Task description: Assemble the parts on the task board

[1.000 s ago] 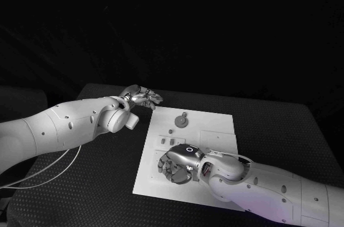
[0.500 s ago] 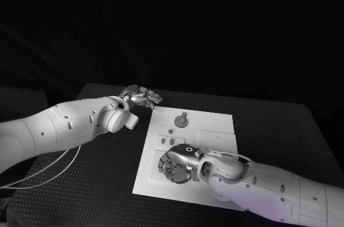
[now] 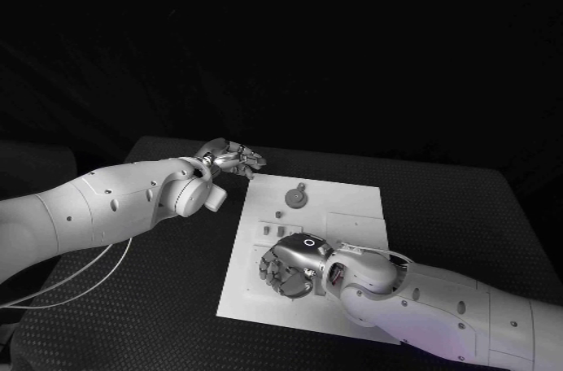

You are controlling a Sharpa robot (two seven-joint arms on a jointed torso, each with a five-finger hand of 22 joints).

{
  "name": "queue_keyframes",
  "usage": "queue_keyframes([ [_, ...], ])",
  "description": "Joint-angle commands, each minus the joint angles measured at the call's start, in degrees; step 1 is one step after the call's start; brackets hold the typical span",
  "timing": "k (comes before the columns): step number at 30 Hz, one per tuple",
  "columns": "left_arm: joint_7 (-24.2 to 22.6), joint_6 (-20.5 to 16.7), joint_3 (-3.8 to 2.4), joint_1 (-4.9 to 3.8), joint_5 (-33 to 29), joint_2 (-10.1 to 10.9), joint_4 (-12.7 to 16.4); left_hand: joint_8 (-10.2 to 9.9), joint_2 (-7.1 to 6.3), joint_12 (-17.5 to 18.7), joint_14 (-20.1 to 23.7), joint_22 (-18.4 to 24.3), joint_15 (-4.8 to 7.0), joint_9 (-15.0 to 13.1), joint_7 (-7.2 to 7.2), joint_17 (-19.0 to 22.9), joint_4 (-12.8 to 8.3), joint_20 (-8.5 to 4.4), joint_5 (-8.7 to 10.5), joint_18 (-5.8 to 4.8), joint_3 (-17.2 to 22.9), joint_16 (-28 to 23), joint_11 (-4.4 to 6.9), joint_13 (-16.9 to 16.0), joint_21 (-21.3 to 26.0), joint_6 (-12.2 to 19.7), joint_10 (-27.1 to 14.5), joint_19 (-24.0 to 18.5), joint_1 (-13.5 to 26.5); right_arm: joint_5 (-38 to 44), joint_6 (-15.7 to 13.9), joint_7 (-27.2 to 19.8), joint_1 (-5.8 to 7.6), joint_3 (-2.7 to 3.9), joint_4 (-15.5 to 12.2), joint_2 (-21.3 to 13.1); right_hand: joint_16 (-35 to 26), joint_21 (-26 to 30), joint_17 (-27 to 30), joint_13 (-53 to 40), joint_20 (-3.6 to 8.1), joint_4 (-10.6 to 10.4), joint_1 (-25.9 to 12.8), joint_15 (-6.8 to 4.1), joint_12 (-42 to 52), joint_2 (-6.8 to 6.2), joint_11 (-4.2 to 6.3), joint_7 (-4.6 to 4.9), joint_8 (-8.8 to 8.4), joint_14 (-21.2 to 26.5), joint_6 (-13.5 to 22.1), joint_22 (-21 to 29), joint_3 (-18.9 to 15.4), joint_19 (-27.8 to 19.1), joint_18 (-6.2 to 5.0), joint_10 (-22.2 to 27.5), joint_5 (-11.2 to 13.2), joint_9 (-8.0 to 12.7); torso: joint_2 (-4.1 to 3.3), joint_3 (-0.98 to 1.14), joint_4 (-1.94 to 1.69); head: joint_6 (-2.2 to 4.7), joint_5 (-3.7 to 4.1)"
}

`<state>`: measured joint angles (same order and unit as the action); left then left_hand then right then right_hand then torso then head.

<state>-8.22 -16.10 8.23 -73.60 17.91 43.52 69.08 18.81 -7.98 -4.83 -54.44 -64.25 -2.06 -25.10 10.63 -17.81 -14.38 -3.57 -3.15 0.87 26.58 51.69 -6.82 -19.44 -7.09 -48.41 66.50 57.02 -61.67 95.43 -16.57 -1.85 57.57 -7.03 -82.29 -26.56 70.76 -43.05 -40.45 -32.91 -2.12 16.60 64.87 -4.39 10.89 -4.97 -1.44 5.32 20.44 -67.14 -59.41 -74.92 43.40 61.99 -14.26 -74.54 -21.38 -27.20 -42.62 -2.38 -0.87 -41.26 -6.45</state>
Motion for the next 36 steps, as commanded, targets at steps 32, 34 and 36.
queue_keyframes([
  [32, -0.3, 0.8, -0.04, -0.10, -0.2, 0.1, 0.1, 0.2, 0.57, 0.3, -0.3, -0.1, -0.07, 0.1, -0.05, -0.2, 0.3, 0.04, 0.20, -0.01, -0.2, -0.3, -0.08, -0.1, 0.5, 0.4, -0.4, 0.3, -0.1, -0.1, -0.7, 1.7, -0.17, -0.18, 0.4, -0.9, 0.5, -0.5, -0.6, -0.5, -0.91, -0.2, 0.5, 1.48, -3.3, -5.12, -1.92, 3.24, -3.12, 2.9, 5.6, -1.2, -2.5, -2.4, -0.74, 4.2, -0.1, -1.6, -0.02, 0.00, -0.03, -0.07, 0.21],
  [34, -0.3, 0.8, -0.03, -0.10, -0.2, 0.1, 0.1, 0.2, 0.57, 0.3, -0.3, -0.1, -0.07, 0.1, -0.05, -0.2, 0.3, 0.04, 0.20, -0.01, -0.2, -0.3, -0.08, -0.1, 0.5, 0.4, -0.4, 0.3, -0.1, -0.1, -1.0, 1.7, -0.16, -0.18, 0.3, -1.0, 0.5, -0.5, -0.6, -0.5, -0.91, -0.2, 0.5, 1.48, -3.3, -5.13, -1.92, 3.26, -3.15, 2.9, 5.6, -1.3, -2.5, -2.4, -0.74, 4.2, -0.1, -1.6, 0.00, -0.01, -0.04, -0.03, 0.30],
  [36, -0.2, 0.8, -0.03, -0.10, -0.2, 0.1, 0.1, 0.2, 0.57, 0.3, -0.3, -0.1, -0.07, 0.1, -0.05, -0.2, 0.3, 0.04, 0.20, -0.01, -0.2, -0.3, -0.08, -0.1, 0.5, 0.4, -0.5, 0.3, -0.1, -0.1, -1.4, 1.7, -0.16, -0.18, 0.2, -1.1, 0.6, -0.5, -0.6, -0.6, -0.92, -0.2, 0.5, 1.49, -3.3, -5.19, -1.93, 3.29, -3.17, 2.9, 5.7, -1.3, -2.5, -2.4, -0.74, 4.2, -0.1, -1.6, 0.00, -0.01, -0.04, -0.03, 0.30],
])
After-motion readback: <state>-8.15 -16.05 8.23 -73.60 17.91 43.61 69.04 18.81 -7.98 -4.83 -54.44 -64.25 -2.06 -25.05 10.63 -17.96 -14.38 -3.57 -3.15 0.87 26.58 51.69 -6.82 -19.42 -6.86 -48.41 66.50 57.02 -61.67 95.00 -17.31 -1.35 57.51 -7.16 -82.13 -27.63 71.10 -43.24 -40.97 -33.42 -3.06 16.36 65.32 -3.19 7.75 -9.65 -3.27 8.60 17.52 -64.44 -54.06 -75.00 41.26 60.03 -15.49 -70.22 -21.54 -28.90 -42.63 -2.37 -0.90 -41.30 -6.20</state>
